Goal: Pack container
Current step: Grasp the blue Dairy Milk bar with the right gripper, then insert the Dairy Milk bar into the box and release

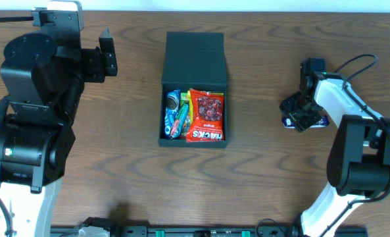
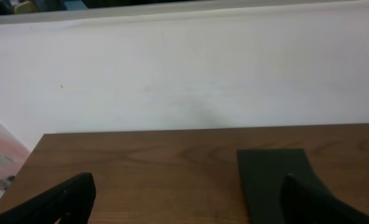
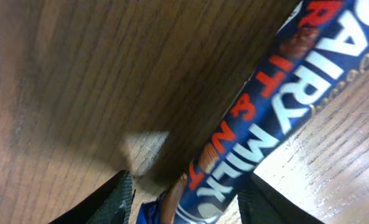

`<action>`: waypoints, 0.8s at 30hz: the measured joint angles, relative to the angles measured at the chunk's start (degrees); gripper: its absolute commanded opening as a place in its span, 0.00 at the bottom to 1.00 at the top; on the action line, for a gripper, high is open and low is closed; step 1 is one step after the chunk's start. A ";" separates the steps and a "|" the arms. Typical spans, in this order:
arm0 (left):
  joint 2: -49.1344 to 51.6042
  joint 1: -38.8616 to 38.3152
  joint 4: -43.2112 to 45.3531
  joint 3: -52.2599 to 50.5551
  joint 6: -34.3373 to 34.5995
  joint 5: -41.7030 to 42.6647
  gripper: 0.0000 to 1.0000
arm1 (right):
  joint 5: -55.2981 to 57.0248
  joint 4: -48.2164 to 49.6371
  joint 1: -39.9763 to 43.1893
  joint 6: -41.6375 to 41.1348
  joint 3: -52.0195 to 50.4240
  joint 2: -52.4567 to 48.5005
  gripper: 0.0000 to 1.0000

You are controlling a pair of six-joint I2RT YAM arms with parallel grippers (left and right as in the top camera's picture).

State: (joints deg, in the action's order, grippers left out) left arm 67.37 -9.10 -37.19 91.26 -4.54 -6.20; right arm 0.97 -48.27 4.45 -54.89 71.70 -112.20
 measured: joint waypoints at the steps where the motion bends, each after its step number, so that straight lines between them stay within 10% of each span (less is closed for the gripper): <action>1: 0.00 0.00 0.02 0.00 0.00 0.00 0.95 | 0.07 0.17 0.00 0.02 0.00 -0.17 0.45; 14: 0.00 0.00 0.76 0.00 0.00 0.00 0.95 | -4.17 -1.79 -0.02 8.50 3.43 -1.86 0.02; 24: 0.00 0.00 1.18 0.00 0.00 -0.02 0.95 | -13.16 -16.68 -12.50 25.59 30.23 -2.69 0.08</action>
State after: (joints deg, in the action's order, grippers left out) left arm 67.37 -9.10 -36.01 91.26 -4.54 -6.22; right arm -12.19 -64.95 -8.05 -29.30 101.93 -114.89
